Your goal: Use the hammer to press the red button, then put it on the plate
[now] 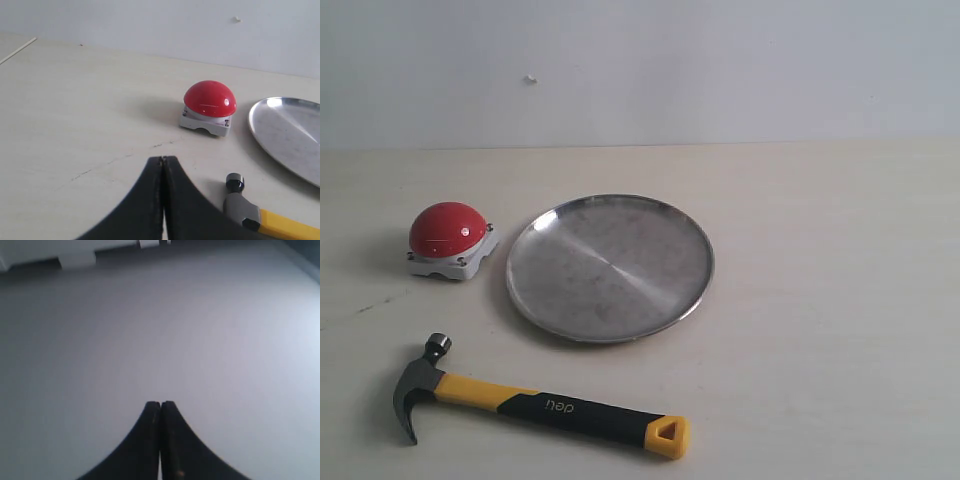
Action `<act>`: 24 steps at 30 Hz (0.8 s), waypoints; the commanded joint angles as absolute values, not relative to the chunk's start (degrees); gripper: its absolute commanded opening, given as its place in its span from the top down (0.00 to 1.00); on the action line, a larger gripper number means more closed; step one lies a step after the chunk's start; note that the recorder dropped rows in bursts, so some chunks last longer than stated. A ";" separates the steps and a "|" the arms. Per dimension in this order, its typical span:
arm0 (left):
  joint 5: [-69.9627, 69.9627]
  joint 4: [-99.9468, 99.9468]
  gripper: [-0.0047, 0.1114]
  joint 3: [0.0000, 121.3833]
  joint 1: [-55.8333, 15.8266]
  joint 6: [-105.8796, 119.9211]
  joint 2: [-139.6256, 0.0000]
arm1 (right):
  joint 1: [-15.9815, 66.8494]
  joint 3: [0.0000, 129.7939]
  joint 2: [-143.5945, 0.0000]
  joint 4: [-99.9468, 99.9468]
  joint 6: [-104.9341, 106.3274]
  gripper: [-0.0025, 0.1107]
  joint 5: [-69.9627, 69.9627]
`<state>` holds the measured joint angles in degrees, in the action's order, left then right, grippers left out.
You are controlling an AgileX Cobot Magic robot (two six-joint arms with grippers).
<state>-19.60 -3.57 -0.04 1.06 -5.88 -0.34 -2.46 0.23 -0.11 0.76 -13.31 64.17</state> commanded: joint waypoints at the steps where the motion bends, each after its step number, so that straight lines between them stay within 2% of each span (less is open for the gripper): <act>1: -19.22 -3.79 0.96 0.00 1.33 -6.21 0.00 | -2.70 1.81 0.00 0.00 -23.77 0.98 65.83; 4: -19.22 -3.79 0.96 0.00 1.33 -6.21 0.00 | -2.70 4.10 0.00 0.50 -38.25 0.98 56.30; 6: -19.22 -3.79 0.96 0.00 1.33 -6.21 0.00 | -2.70 5.83 0.00 3.64 -53.99 0.98 44.37; 9: -19.22 -3.79 0.96 0.00 1.33 -6.21 0.00 | -2.70 7.63 0.00 15.42 -66.57 0.98 29.12; 17: -19.22 -3.79 0.96 0.00 1.33 -6.21 0.00 | -2.70 10.05 -7.88 57.72 -76.58 0.98 25.90; 20: -19.22 -3.79 0.96 0.00 1.33 -6.21 0.00 | -2.70 13.20 -16.49 76.70 -90.06 0.98 23.92; 24: -19.22 -3.79 0.96 0.00 1.33 -6.21 0.00 | -2.70 20.18 -30.17 97.94 -109.90 0.98 29.20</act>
